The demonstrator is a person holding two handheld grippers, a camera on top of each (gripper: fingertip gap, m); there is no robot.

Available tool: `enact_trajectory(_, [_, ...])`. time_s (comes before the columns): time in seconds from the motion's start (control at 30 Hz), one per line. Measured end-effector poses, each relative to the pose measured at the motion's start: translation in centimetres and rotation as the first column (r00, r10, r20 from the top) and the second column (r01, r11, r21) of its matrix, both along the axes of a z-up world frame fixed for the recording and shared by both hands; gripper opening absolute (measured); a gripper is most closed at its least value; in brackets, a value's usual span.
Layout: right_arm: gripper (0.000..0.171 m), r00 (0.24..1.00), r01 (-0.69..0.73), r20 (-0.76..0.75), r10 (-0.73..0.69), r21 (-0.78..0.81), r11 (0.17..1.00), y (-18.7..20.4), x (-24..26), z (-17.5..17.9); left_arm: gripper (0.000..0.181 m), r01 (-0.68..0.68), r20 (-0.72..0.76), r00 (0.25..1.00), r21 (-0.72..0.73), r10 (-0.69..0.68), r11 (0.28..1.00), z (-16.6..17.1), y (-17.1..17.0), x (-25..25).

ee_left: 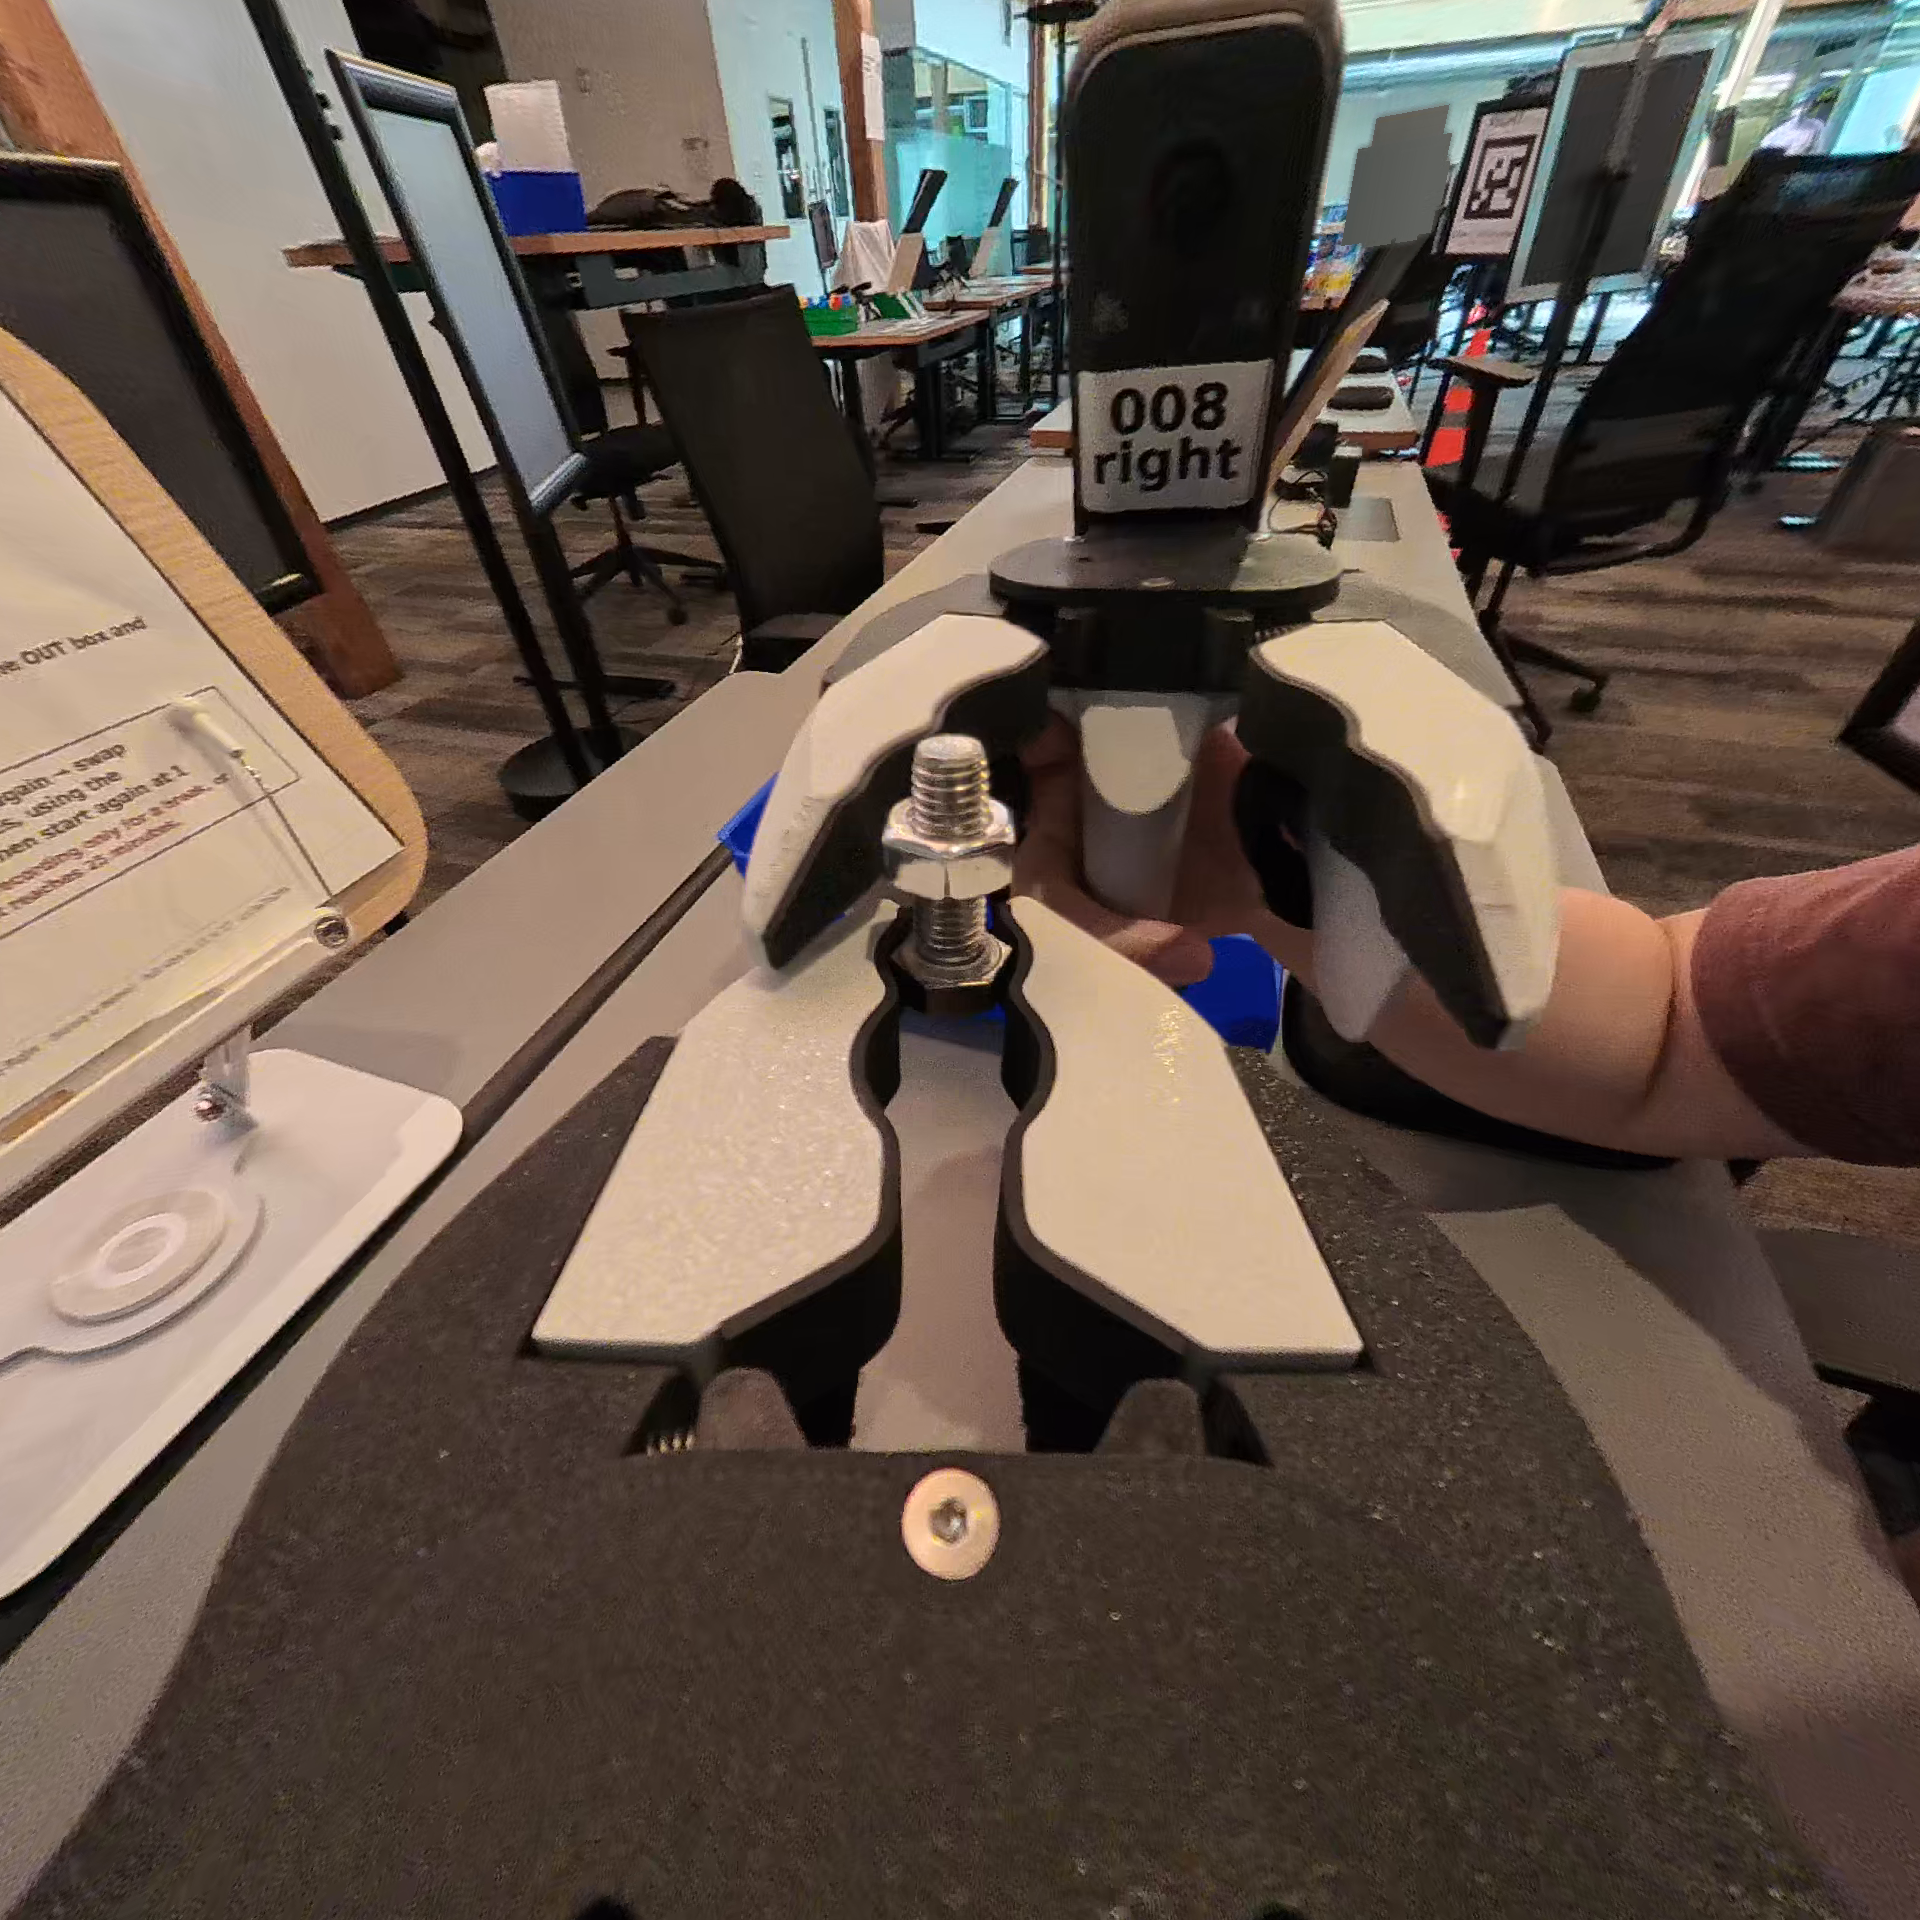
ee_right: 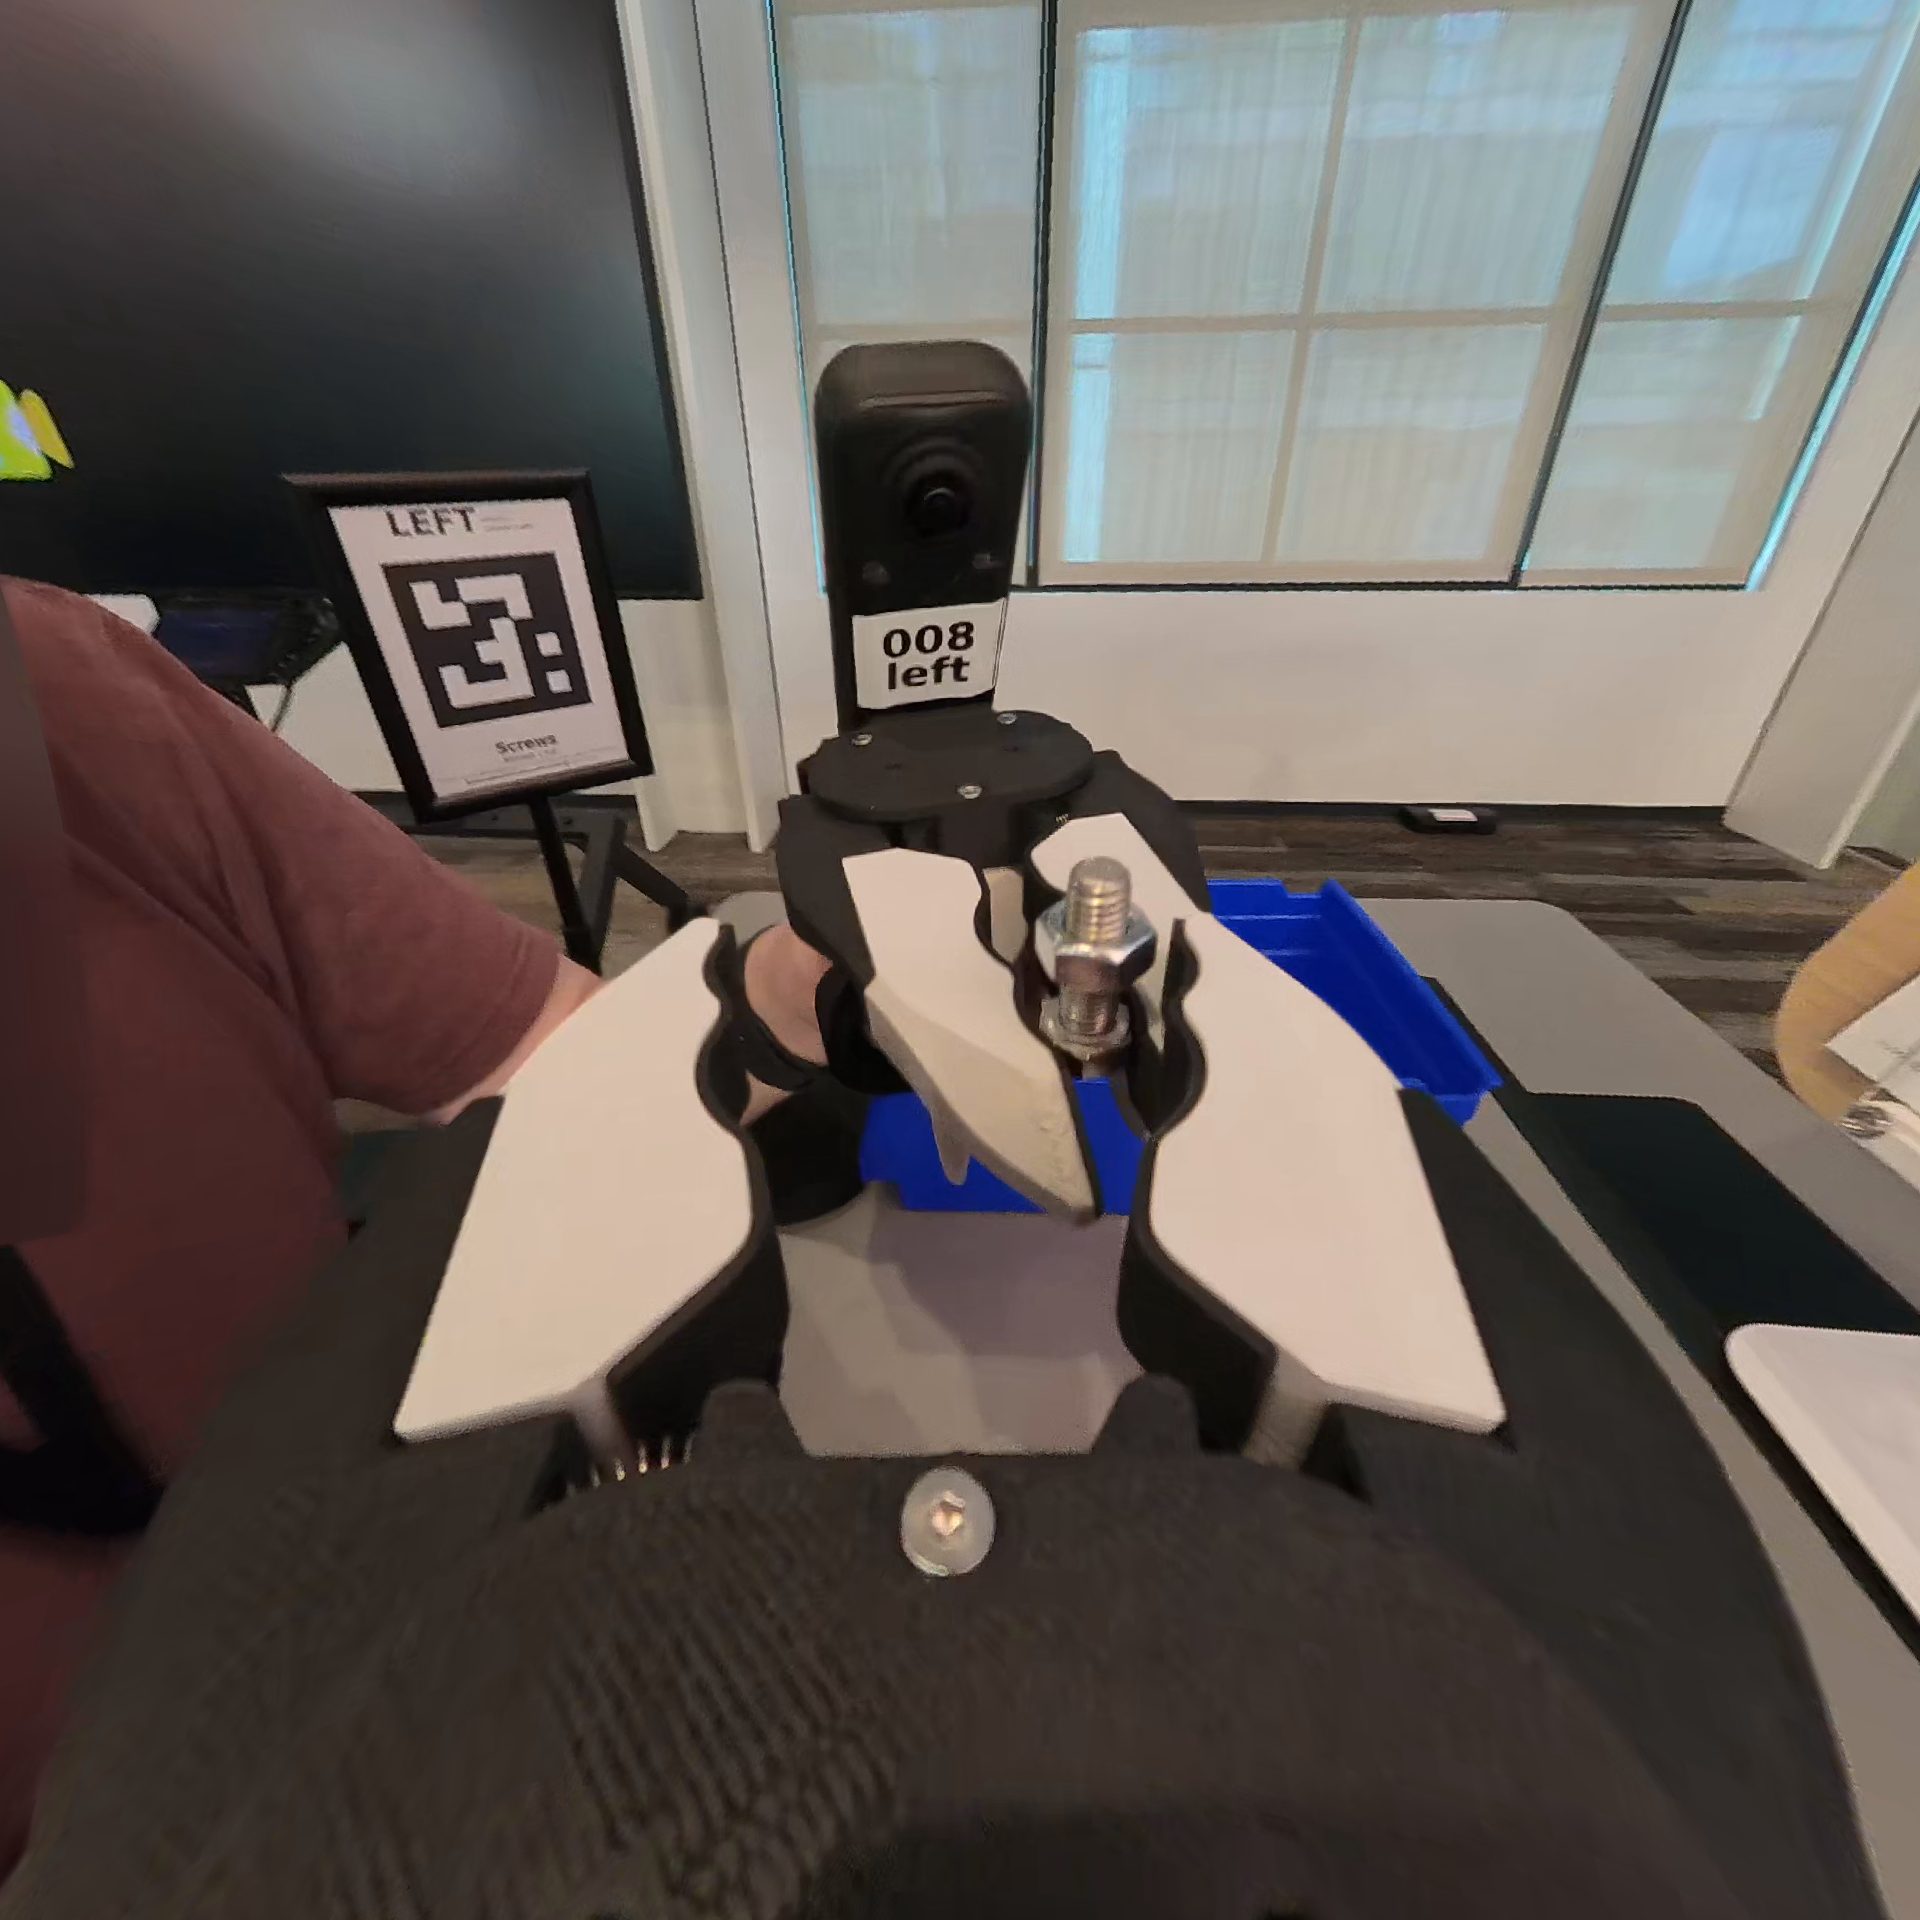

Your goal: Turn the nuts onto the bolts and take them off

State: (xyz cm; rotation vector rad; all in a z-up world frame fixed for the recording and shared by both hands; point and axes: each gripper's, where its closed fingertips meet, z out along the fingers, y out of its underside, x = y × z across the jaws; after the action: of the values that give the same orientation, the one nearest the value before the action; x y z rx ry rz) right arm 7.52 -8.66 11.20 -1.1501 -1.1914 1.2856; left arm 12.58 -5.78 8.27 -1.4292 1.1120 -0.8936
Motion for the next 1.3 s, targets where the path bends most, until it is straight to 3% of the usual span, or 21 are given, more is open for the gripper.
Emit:
enact_trajectory(0.17, [0.063, 1.000, -0.012, -0.017, 0.012, 0.004, 1.000, 0.0, 1.1, 0.6, 0.014, -0.004, 0.056, 0.998, -0.043, 0.006, 0.999, 0.9, 0.6, -1.3])
enact_trajectory(0.37, [0.061, 0.986, 0.156, -0.058, -0.159, -0.043, 0.987, 3.0, 1.9, 1.0, 0.014, 0.040, 0.025, 0.999, -0.039, -0.039, 0.998, 0.4, -0.4, -0.4])
enact_trajectory(0.63, [0.054, 0.978, 0.210, -0.011, -0.211, -0.060, 0.976, 4.4, 3.8, 0.8, 0.014, 0.087, 0.033, 0.996, -0.047, -0.086, 0.995, 0.7, -1.5, 0.2])
enact_trajectory(0.73, [0.058, 0.995, 0.087, -0.038, -0.090, -0.061, 0.994, 2.1, 2.9, 1.4, 0.014, 0.083, 0.034, 0.996, -0.040, -0.082, 0.996, 0.8, -1.6, 0.2])
enact_trajectory(0.9, [0.059, 0.995, 0.100, -0.015, -0.101, -0.037, 0.994, 2.2, 1.9, 0.7, 0.014, 0.120, 0.029, 0.993, -0.029, -0.119, 0.992, 0.7, -2.4, 0.9])
enact_trajectory(1.1, [0.056, 0.997, 0.000, -0.076, -0.008, -0.101, 0.995, 1.6, 2.8, 1.5, 0.014, 0.140, 0.080, 0.988, -0.052, -0.135, 0.989, 1.5, -2.4, 0.2])
enact_trajectory(1.3, [0.057, 0.996, 0.034, -0.082, -0.042, -0.093, 0.995, 2.0, 2.3, 1.3, 0.014, 0.160, 0.054, 0.986, -0.040, -0.158, 0.986, 1.1, -3.0, 0.8])
